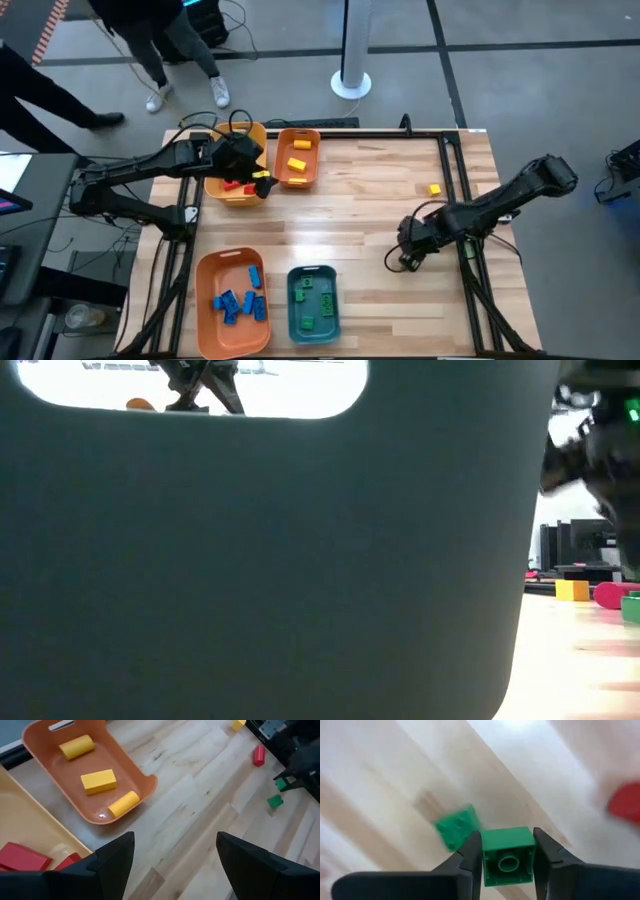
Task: Sort blocks
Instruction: Put the green game piece into the blue bin
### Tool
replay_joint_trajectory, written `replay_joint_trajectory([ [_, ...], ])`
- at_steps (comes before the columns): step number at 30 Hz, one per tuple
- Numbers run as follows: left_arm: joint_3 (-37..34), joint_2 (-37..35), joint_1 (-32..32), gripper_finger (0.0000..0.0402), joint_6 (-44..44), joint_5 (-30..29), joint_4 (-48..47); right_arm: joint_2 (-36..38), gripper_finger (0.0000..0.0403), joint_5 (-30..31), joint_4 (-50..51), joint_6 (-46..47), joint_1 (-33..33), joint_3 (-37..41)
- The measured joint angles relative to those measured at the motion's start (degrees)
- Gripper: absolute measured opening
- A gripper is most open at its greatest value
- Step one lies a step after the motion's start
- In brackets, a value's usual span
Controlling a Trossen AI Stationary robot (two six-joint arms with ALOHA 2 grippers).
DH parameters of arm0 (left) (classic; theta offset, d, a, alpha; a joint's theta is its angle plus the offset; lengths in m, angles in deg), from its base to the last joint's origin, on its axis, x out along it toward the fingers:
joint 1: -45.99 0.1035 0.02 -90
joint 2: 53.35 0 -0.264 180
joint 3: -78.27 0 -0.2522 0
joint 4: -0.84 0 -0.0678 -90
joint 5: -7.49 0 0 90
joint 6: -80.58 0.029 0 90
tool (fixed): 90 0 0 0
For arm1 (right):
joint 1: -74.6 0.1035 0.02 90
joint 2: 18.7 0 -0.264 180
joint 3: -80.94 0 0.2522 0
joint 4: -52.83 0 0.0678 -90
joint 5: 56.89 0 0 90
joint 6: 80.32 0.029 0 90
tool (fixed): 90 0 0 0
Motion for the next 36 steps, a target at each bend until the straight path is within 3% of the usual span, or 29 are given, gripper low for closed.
replay_joint_trajectory([
  [5, 0.0, 0.01, 0.37, 0.0275, -1.13, -0.54, 0.19, 3.5, 0.0117, 3.64, -2.0, -8.22, -1.33, -5.91],
  [8, 0.0, 0.02, 1.55, 0.0275, -1.27, -0.56, 0.48, 2.37, 0.0115, 4.19, -8.61, -17.14, -1.84, -9.93],
  [13, 0.0, 0.0, 3.71, 0.0275, -1.21, -1.14, 0.63, -6.69, 0.0114, 3.58, -13.66, -32.5, -2.6, -18.89],
  [19, 0.0, 0.0, 4.01, 0.0275, -1.46, -2.65, 2.98, -18.86, 0.0113, 0.76, -17.23, -43.82, -2.21, -31.83],
  [29, 0.0, 0.02, 3.55, 0.0275, -3.69, -7.06, 4.44, -33.1, 0.0113, -2.7, -24.3, -50.59, -2.1, -49.73],
  [36, 0.0, 0.0, 3.14, 0.0275, -5.55, -7.56, 2.83, -43.38, 0.0115, -8.11, -25.43, -52.22, -0.04, -54.13],
])
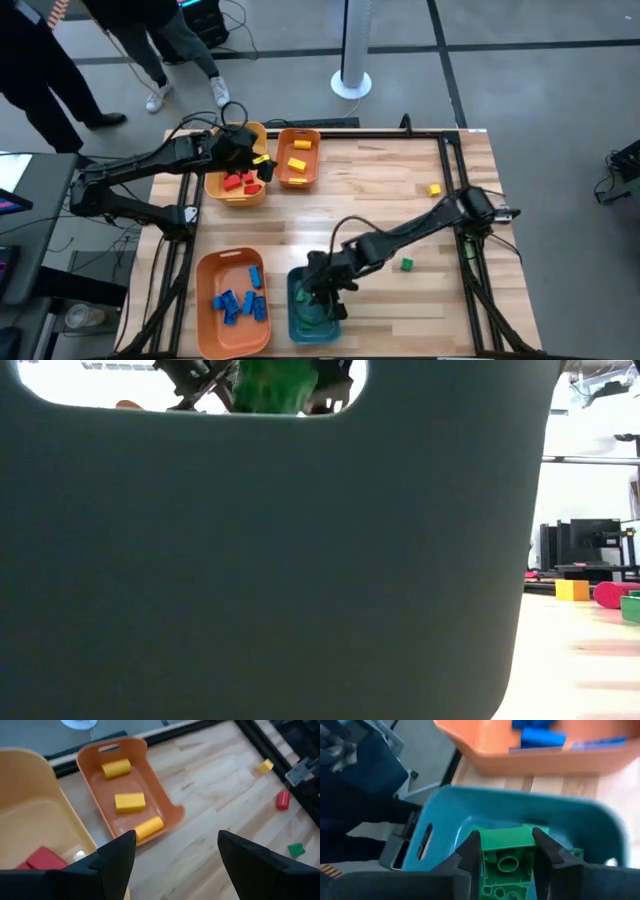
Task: Sort blocks
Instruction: Put the green game piece into the blue bin
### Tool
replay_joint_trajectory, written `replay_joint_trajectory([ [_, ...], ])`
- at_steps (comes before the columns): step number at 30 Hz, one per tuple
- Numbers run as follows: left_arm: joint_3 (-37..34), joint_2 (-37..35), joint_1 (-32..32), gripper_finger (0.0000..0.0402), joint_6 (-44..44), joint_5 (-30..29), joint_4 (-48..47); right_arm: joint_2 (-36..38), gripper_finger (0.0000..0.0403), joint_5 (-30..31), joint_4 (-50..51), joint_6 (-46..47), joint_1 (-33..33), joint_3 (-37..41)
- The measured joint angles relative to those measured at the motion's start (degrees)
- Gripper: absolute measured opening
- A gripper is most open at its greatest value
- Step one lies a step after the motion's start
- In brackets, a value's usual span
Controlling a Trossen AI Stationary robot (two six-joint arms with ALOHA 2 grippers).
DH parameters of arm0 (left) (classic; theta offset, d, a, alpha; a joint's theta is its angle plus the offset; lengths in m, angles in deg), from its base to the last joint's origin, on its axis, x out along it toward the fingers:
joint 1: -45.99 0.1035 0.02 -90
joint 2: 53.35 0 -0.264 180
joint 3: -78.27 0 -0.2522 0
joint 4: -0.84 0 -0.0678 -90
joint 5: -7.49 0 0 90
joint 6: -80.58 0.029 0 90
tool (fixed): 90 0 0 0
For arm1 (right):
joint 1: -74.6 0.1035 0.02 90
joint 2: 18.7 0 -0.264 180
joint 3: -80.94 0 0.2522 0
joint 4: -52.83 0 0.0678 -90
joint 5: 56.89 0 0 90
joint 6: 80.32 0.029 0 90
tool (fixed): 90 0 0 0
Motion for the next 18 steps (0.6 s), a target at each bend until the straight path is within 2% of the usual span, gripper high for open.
replay_joint_trajectory([
  [4, 0.0, 0.02, -2.13, 0.0275, -0.88, -0.09, -1.87, -2.43, 0.0135, -0.07, -0.01, 2.07, 0.36, -0.58],
  [10, 0.0, 0.02, -5.4, 0.0275, -1.49, -4.01, -1.89, -2.16, 0.0189, -0.07, 1.76, 3.89, -0.15, -0.6],
  [14, 0.0, 0.0, -5.77, 0.0274, -1.65, -4.59, -1.88, -0.74, 0.0222, -0.08, 2.66, 3.91, -0.96, -0.6],
  [16, 0.0, 0.01, -5.75, 0.0274, -1.77, -4.58, -1.91, 0.36, 0.0231, -0.01, 5.55, 3.87, -1.05, -0.6],
  [18, 0.0, 0.0, -6.01, 0.0274, -2.06, -4.19, -1.96, 2.48, 0.0234, 1.61, 12.58, 3.71, -0.89, -0.6],
])
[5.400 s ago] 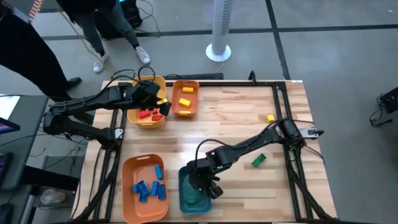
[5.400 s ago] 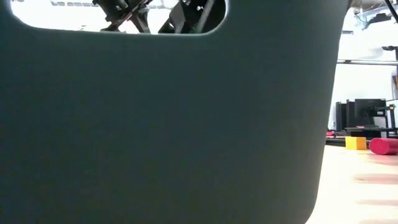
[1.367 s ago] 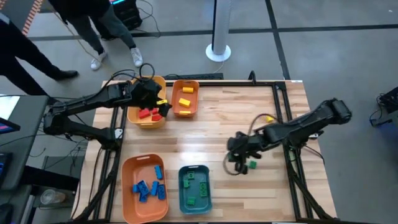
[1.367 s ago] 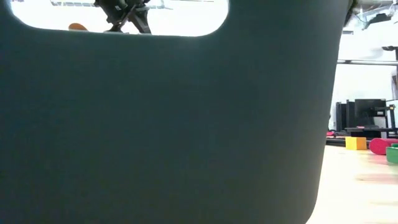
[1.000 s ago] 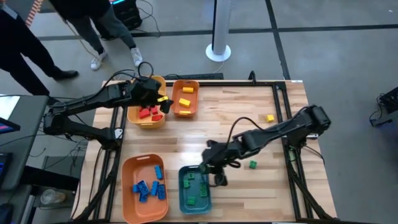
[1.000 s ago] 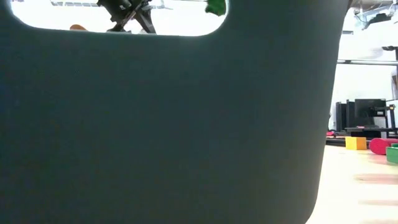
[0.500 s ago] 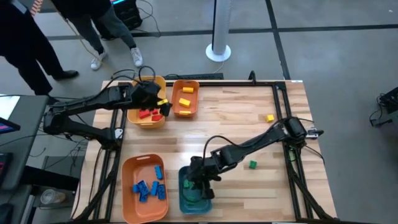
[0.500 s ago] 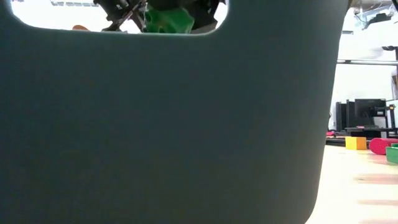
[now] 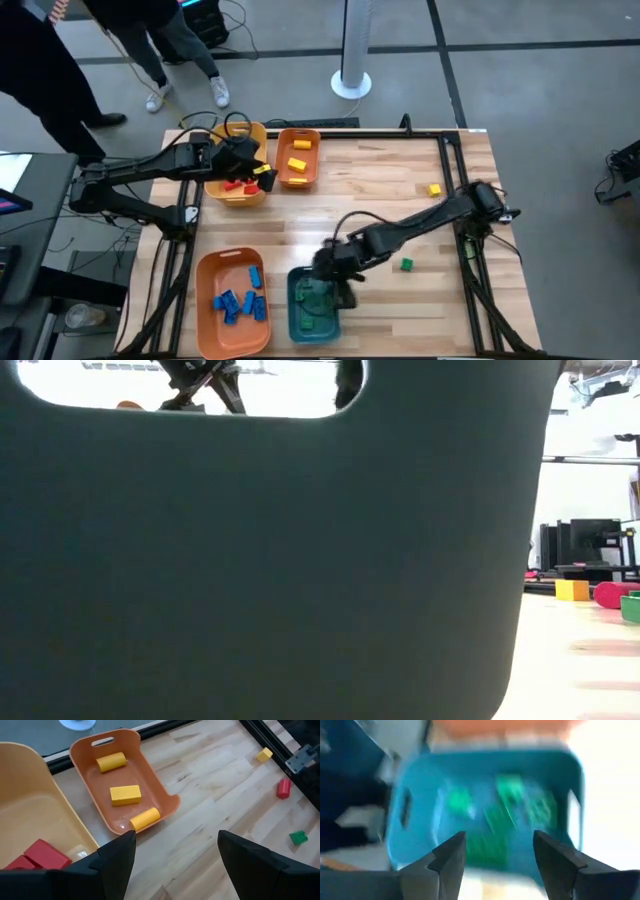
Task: Sort blocks
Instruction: Put the green game piece into the blue bin
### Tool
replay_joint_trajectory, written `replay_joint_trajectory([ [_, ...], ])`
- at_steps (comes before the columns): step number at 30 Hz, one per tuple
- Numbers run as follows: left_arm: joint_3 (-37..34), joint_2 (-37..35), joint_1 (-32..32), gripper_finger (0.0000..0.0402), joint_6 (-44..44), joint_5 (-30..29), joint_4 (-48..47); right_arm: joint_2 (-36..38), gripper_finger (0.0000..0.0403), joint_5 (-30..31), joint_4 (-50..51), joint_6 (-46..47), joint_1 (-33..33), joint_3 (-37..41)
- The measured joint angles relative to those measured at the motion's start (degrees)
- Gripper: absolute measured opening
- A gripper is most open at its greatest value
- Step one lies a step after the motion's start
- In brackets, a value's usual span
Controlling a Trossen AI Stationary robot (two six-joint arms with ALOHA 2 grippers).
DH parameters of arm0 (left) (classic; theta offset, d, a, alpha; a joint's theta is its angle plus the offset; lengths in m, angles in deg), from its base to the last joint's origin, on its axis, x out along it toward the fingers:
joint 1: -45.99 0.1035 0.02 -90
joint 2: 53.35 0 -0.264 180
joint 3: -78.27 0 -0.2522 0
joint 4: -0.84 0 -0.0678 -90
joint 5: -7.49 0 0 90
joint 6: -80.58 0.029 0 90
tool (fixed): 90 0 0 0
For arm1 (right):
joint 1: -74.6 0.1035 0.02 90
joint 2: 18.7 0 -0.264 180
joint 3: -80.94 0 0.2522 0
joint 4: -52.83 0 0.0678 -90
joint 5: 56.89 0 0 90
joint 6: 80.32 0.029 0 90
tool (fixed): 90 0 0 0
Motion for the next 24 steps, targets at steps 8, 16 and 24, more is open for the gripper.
replay_joint_trajectory([
  [8, 0.02, -0.56, -3.23, 0.0274, 0.0, 0.29, -0.34, 16.02, 0.0219, 15.76, 7.73, 6.5, 8.11, 17.71],
  [16, 0.02, -0.55, -5.69, 0.0274, 0.2, 0.32, -0.26, 29.72, 0.0235, 16.18, 3.61, 30.35, 11.69, 42.27],
  [24, 0.02, -0.55, -5.8, 0.0274, 1.27, 0.32, -0.33, 43.17, 0.0252, 22.51, 5.45, 42.77, 20.19, 53.05],
])
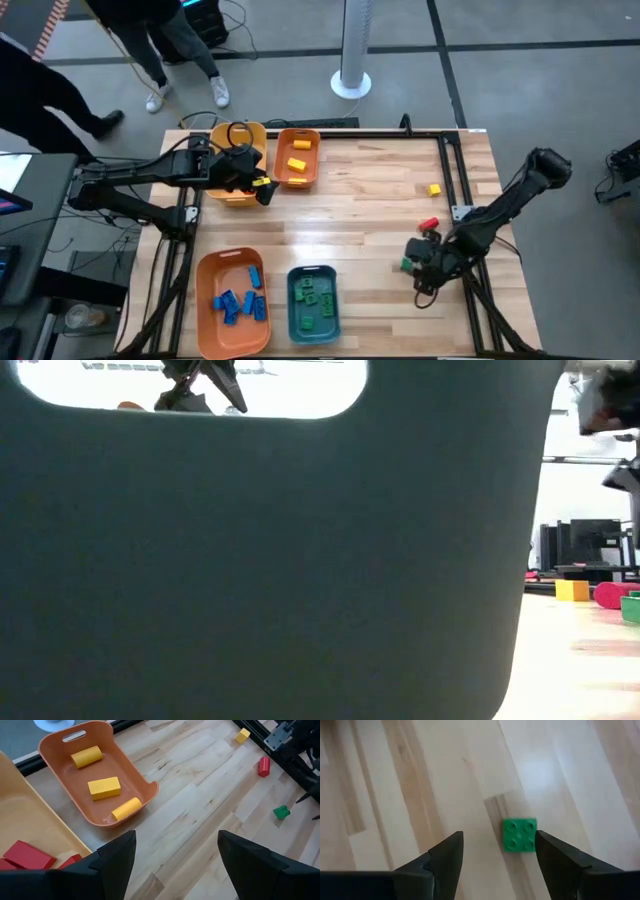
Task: Sort blocks
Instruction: Put the green game piece into the blue bin
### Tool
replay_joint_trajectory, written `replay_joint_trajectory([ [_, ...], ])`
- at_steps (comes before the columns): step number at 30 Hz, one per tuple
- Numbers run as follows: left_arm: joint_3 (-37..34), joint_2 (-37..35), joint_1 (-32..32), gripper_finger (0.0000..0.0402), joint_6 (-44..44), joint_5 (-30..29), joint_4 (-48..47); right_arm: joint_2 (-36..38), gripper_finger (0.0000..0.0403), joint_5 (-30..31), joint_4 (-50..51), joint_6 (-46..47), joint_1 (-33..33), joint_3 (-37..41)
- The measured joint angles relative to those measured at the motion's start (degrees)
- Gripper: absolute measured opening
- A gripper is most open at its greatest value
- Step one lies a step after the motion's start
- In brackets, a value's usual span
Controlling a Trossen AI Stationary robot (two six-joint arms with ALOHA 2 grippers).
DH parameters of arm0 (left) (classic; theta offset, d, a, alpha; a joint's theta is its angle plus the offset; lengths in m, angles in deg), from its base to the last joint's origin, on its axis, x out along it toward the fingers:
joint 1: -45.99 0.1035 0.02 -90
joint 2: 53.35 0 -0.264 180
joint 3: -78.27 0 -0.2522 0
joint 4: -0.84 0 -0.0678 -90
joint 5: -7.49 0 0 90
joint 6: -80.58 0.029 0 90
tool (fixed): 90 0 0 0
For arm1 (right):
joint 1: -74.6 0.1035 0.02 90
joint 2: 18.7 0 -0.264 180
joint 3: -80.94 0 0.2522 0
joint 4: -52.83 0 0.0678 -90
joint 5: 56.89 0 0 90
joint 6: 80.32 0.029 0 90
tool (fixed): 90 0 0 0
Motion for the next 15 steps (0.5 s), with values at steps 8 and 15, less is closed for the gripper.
replay_joint_trajectory([
  [8, 0.0, 0.0, 0.0, 0.0274, 1.73, -0.02, 0.0, 1.33, 0.0252, 1.65, -3.48, 1.13, 1.38, 5.84],
  [15, 0.0, 0.0, 0.01, 0.0274, 1.77, -0.02, -0.04, -1.68, 0.0252, 2.8, -7.97, 0.26, 1.07, 7.97],
])
